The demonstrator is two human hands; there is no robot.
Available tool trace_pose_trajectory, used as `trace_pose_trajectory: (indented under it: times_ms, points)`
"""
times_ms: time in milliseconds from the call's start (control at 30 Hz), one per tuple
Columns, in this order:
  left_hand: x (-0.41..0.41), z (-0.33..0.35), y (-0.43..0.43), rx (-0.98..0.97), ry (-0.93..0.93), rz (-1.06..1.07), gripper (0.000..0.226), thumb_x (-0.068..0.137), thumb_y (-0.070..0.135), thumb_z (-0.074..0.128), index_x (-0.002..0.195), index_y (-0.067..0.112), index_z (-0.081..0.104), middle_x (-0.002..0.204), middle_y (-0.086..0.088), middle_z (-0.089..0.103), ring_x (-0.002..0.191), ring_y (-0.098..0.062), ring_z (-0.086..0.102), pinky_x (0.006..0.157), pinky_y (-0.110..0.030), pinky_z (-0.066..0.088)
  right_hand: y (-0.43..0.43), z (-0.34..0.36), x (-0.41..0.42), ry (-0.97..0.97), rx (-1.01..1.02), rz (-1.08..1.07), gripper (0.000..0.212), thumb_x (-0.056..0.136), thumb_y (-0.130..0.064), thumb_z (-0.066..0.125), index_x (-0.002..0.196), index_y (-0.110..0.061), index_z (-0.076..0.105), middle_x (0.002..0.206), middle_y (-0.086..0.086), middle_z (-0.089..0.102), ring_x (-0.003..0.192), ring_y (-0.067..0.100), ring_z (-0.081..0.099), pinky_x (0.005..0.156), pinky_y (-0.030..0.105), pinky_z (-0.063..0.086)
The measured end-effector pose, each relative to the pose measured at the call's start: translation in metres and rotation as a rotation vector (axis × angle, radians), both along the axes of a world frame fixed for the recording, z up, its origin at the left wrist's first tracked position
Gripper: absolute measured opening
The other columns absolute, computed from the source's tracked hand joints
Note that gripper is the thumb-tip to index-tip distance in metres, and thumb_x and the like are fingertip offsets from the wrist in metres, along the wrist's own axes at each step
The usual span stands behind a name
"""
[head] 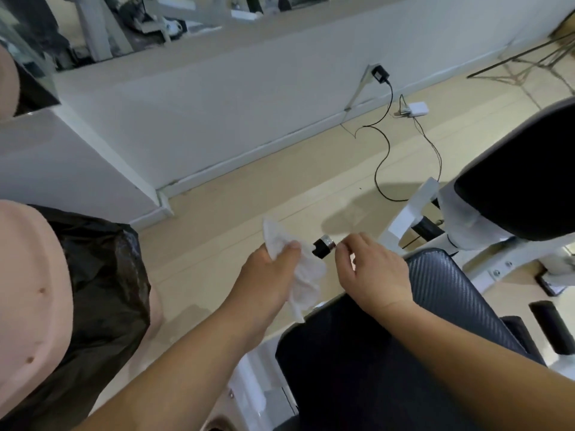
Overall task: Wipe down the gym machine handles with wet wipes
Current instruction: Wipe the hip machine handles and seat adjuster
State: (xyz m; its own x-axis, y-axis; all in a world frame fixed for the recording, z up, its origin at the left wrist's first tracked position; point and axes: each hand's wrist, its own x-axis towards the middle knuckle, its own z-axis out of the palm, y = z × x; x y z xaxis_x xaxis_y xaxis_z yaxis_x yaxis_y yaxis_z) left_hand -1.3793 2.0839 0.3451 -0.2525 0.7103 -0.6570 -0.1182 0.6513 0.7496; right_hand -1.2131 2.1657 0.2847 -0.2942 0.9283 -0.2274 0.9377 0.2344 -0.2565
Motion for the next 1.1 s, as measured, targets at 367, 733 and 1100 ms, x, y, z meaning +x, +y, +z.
trace_pose_trajectory:
  times_ms: [367, 733, 1100]
  points:
    - [0.009, 0.005, 0.027, 0.128, -0.1, 0.031, 0.021, 0.099, 0.019, 0.057, 0.117, 0.023, 0.069, 0.11, -0.003, 0.077, 0.101, -0.021, 0.074, 0.096, -0.05, 0.058, -0.001, 0.061, 0.008, 1.178, -0.919, -0.686, 0.028, 0.1, -0.019, 0.064, 0.126, -0.008, 0.067, 0.117, 0.012, 0.076, 0.106, 0.028, 0.073, 0.091, 0.043, 0.059]
    - [-0.016, -0.099, -0.036, -0.202, 0.658, -0.627, 0.023, 0.083, 0.013, 0.049, 0.097, 0.026, 0.036, 0.083, 0.003, 0.057, 0.07, -0.019, 0.058, 0.058, -0.034, 0.046, -0.01, 0.032, -0.05, 0.721, -0.582, -0.795, 0.066, 0.096, -0.001, 0.041, 0.157, -0.022, 0.027, 0.11, 0.001, 0.054, 0.082, 0.013, 0.052, 0.067, 0.027, 0.045]
    - [-0.023, -0.133, -0.054, -0.004, 0.798, -0.417, 0.018, 0.085, 0.016, 0.055, 0.097, 0.028, 0.048, 0.078, 0.01, 0.051, 0.073, -0.02, 0.05, 0.057, -0.034, 0.034, -0.028, -0.022, -0.096, 1.018, -0.79, -1.296, 0.048, 0.083, 0.017, 0.024, 0.109, -0.003, 0.059, 0.094, 0.017, 0.067, 0.075, 0.028, 0.062, 0.062, 0.033, 0.053]
